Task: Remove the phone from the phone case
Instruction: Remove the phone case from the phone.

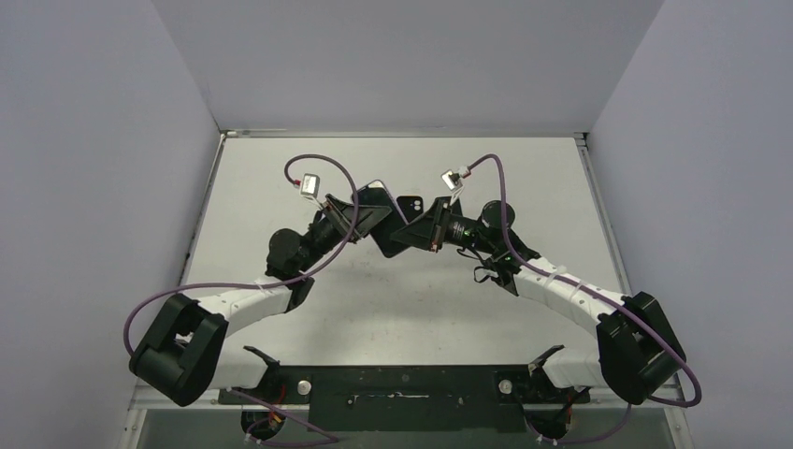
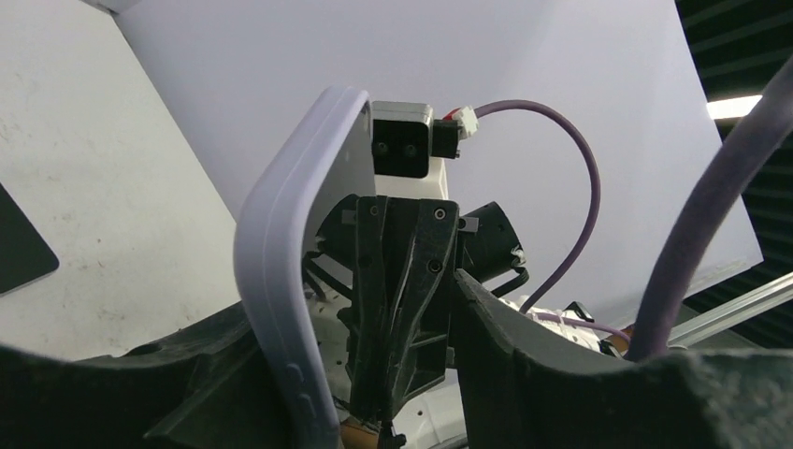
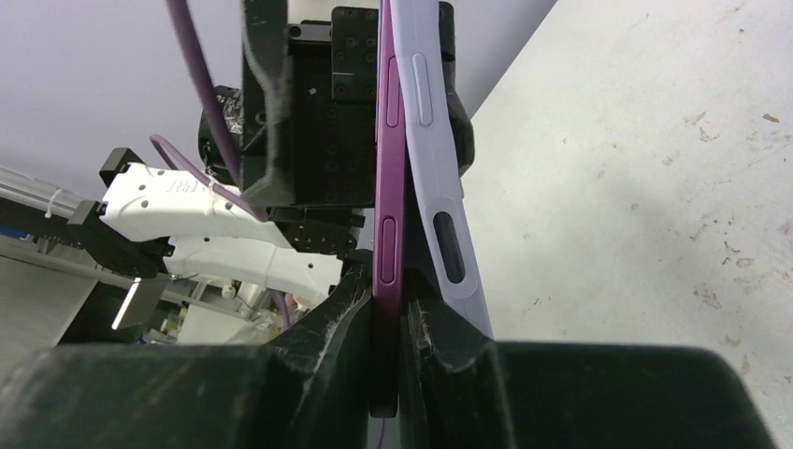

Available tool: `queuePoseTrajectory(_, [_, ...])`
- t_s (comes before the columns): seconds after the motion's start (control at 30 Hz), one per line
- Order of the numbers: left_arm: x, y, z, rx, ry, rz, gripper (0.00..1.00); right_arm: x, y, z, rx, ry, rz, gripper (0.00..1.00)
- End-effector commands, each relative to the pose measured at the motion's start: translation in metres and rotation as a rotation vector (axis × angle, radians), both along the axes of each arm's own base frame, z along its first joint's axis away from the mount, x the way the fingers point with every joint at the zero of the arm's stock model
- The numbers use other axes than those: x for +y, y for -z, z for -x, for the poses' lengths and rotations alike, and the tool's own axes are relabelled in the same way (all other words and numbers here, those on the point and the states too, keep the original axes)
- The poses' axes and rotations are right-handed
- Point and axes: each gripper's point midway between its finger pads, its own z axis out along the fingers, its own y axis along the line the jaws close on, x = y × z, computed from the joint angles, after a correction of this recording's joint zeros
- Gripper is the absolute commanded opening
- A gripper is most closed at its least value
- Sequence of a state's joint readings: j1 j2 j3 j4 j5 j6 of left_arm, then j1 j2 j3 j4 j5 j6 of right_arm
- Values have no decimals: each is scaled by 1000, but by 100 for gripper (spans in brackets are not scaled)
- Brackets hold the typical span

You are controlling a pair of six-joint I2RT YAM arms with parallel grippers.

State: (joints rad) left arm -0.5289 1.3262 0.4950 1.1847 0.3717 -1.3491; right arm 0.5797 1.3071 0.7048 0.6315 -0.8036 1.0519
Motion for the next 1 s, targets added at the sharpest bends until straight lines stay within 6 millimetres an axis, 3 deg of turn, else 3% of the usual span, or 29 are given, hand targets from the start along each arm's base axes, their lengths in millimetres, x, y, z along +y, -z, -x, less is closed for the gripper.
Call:
queuePoseTrajectory(0.0, [6, -25, 16, -125, -4, 13, 54, 0, -42, -3, -123, 14, -109, 0])
queuePoseTrajectory(0.2, [21, -15, 15, -132, -68, -12, 62, -8, -51, -6, -108, 43, -143, 0])
queuePoseTrajectory(0.43, [30, 3, 20, -137, -117, -96, 65, -17, -68, -10, -111, 73, -202, 0])
queuePoseTrajectory(0.67, [25, 21, 21, -120, -102, -171, 64, -19, -78, -12, -119, 76, -231, 0])
queuePoseTrajectory(0.97, [14, 28, 22, -116, -59, -196, 56, -20, -83, -9, -128, 75, -245, 0])
